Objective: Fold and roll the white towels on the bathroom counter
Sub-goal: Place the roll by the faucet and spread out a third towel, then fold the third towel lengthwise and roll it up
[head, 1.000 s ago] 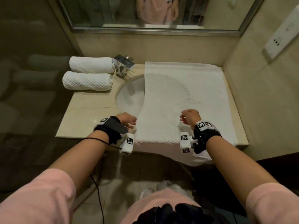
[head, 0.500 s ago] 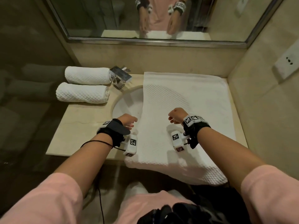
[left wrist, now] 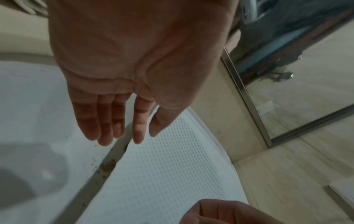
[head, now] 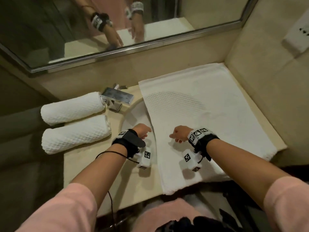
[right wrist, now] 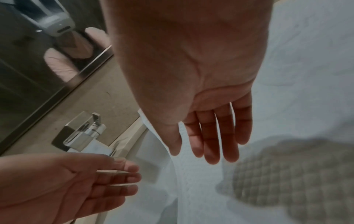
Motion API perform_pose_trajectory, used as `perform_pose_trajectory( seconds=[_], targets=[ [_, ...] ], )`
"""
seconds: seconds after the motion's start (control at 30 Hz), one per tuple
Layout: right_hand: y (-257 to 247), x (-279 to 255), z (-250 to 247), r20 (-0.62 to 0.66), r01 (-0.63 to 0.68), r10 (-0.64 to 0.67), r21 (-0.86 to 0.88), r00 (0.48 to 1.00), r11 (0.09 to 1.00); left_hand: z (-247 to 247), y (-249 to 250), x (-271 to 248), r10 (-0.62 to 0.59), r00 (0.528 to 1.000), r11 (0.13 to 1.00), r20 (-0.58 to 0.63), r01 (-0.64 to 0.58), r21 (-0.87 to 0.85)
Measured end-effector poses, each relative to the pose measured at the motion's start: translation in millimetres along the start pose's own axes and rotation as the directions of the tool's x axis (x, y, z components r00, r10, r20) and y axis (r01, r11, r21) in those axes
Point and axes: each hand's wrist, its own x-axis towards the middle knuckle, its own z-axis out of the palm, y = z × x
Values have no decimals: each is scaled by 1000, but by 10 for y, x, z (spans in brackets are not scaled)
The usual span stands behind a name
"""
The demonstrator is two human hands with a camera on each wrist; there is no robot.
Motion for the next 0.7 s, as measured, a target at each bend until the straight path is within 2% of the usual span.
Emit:
perform_pose_trajectory(
  seconds=[0.2,0.3,0.43,0.57,0.7],
  targets=[
    [-168,99,303,49,-145,141,84,989,986,-9,-51,314,28,996,998,82,-33,58],
    [-250,153,405,80,-210,212,-28,974,977,-12,-95,366,19,991,998,131,-26,51],
    [-335,178,526,67,-196,211,-184,975,963,38,-131,467,1,976,997,218,-18,78],
    [-426,172,595,132,-183,216,-221,967,958,98,-137,566,-6,966,998,259,-10,62],
    [-506,48,606,116,-130,170,-292,979,947,142,-150,656,13,966,999,259,-2,-42]
  ],
)
